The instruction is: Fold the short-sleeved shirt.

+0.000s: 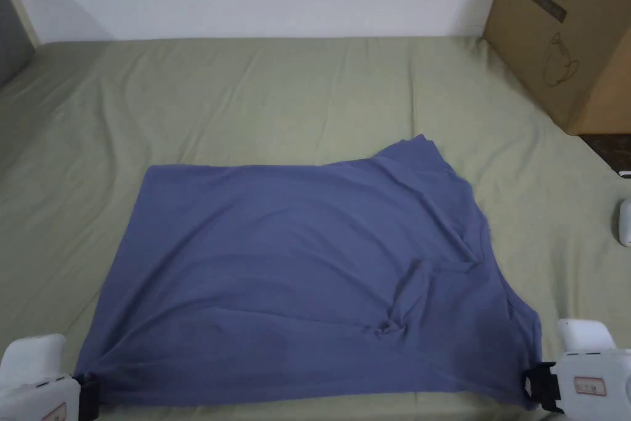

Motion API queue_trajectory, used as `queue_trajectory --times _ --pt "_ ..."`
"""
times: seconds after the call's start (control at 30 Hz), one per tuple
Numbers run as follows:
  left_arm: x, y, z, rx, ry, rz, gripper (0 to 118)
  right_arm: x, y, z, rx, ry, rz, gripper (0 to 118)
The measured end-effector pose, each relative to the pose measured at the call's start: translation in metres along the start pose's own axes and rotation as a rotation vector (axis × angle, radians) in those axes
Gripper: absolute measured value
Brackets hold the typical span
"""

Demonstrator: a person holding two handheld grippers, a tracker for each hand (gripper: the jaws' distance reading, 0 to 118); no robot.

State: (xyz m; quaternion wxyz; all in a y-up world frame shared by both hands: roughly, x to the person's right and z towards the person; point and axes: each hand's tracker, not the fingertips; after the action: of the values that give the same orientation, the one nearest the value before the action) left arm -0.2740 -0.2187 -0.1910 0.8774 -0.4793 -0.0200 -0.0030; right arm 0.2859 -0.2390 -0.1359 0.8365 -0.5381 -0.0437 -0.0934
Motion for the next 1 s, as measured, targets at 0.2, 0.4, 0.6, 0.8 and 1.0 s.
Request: queue_trajectory --times 0.2,0.4,0.6,0.8,1.0 --pt "-0.004 0.006 0.009 0.010 -0.009 0.009 1 0.004 0.006 0.024 0.062 0.067 -0.072 1" --pt "-0.003 0.041 0.018 0.067 -0.034 0.010 1 0.010 0.045 0.053 0.146 0.148 -0.125 1" --pt "-0.001 0.108 -0.009 0.097 -0.030 -0.018 1 0.013 0.113 0.037 0.174 0.123 -0.114 1" --pt "0.007 0.156 -0.069 0.036 -0.023 -0.065 1 0.017 0.165 -0.020 0.109 0.049 -0.113 1" --pt "0.004 0.161 -0.103 -0.010 0.043 -0.113 54 0.004 0.175 -0.050 0.082 0.001 -0.081 18"
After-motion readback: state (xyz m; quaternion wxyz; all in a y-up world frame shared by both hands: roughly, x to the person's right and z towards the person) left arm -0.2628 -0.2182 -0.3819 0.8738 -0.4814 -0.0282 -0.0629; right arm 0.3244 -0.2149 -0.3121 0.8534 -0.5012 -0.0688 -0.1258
